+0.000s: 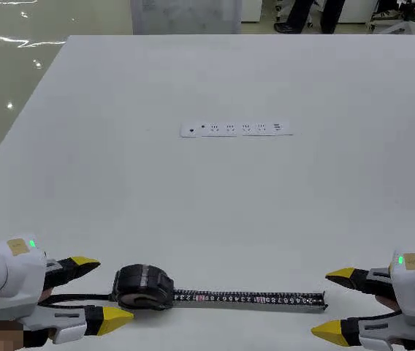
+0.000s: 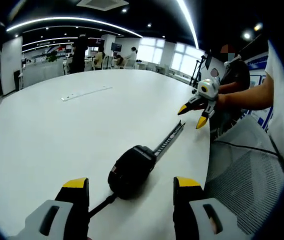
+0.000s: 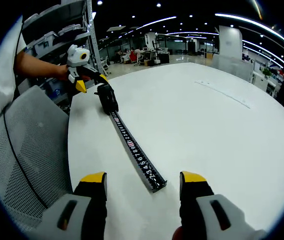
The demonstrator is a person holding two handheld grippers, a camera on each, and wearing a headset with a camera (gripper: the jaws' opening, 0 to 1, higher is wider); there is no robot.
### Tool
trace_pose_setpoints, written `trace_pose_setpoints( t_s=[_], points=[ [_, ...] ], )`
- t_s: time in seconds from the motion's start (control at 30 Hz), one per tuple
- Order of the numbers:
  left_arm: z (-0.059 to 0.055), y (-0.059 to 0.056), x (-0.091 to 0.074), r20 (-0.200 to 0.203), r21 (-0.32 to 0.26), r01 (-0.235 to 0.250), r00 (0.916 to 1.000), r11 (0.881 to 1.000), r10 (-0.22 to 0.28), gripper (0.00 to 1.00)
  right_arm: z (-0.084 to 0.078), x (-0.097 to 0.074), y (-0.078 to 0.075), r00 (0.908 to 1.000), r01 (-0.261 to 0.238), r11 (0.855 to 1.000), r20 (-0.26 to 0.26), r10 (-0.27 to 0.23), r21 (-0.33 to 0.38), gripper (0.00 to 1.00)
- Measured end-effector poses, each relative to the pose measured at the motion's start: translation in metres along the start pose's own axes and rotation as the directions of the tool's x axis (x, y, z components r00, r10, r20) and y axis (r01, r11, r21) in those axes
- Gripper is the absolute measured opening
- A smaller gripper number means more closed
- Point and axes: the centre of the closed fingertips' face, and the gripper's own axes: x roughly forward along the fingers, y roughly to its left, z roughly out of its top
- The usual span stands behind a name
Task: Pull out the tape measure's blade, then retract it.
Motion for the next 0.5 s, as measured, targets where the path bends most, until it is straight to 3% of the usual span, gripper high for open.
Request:
trace_pose_setpoints(
  t_s=[0.37,0.5],
  points=[
    [0.0009,-0.0054,-0.0036,0.017,-0.054,-0.058,0.9981,0.997,0.059,0.73,0.0053,-0.0058,0.0007,0.9983,0.048,0.998,0.032,-0.049,0.048,0.64],
    [0.0005,-0.0054,-0.0046,0.025,-0.098,-0.097,0.9947,0.990,0.100,0.74,0.0068,-0.0076,0.0018,0.9969,0.065,0.996,0.041,-0.068,0.062,0.67]
  ],
)
